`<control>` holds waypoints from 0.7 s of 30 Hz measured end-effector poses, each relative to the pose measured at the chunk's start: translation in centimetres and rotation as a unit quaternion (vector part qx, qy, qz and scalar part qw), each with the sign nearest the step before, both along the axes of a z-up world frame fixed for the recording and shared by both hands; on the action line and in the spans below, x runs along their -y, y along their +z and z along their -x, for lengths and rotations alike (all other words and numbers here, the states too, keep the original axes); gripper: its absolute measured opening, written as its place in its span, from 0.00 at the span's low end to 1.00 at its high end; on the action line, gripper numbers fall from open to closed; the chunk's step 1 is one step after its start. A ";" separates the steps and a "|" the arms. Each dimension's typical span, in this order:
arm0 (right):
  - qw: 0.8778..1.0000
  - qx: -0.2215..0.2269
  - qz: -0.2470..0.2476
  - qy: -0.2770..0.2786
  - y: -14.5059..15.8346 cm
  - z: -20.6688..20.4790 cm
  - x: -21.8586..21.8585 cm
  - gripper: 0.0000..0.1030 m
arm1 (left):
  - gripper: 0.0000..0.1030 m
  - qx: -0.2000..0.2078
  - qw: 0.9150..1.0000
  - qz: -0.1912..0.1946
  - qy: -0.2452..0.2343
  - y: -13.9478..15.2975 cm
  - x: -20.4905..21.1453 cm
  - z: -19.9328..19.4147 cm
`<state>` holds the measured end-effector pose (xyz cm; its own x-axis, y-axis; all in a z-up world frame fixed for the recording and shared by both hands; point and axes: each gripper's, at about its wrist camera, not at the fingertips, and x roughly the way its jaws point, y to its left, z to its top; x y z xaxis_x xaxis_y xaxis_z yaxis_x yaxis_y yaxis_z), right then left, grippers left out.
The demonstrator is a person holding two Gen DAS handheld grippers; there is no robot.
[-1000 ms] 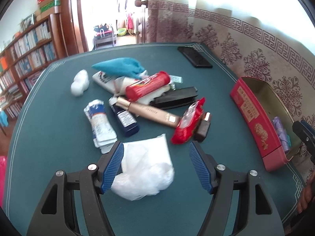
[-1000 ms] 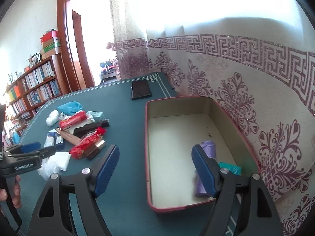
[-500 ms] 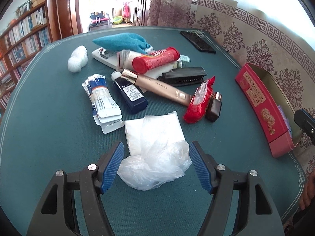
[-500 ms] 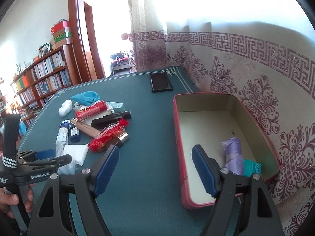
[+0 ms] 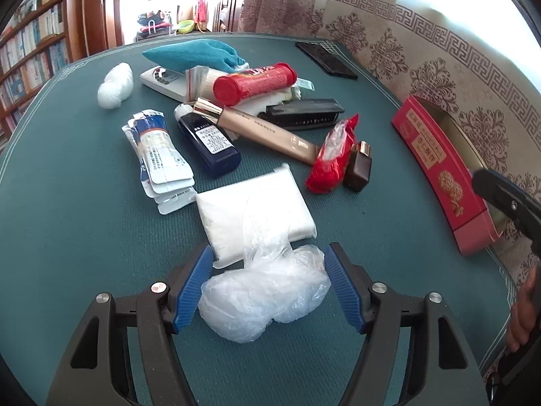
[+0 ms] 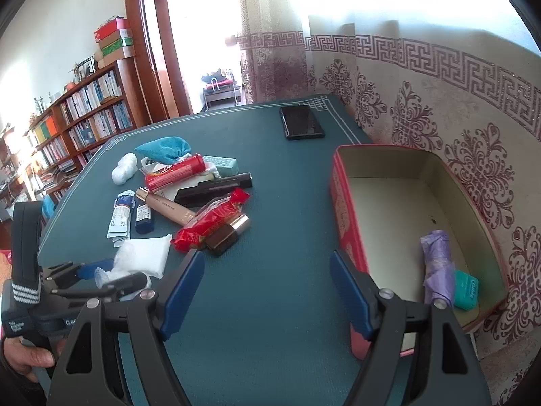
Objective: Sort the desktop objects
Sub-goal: 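Return the left tool to the table and grasp the clear plastic bag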
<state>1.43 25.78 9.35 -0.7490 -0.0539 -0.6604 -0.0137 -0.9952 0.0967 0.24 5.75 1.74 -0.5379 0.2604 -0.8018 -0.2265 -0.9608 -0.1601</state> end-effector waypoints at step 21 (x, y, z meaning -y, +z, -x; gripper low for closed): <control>0.997 0.068 0.015 0.020 -3.1 5.5 2.8 0.72 | 0.15 0.001 0.998 -0.059 0.000 0.5 2.2 -0.3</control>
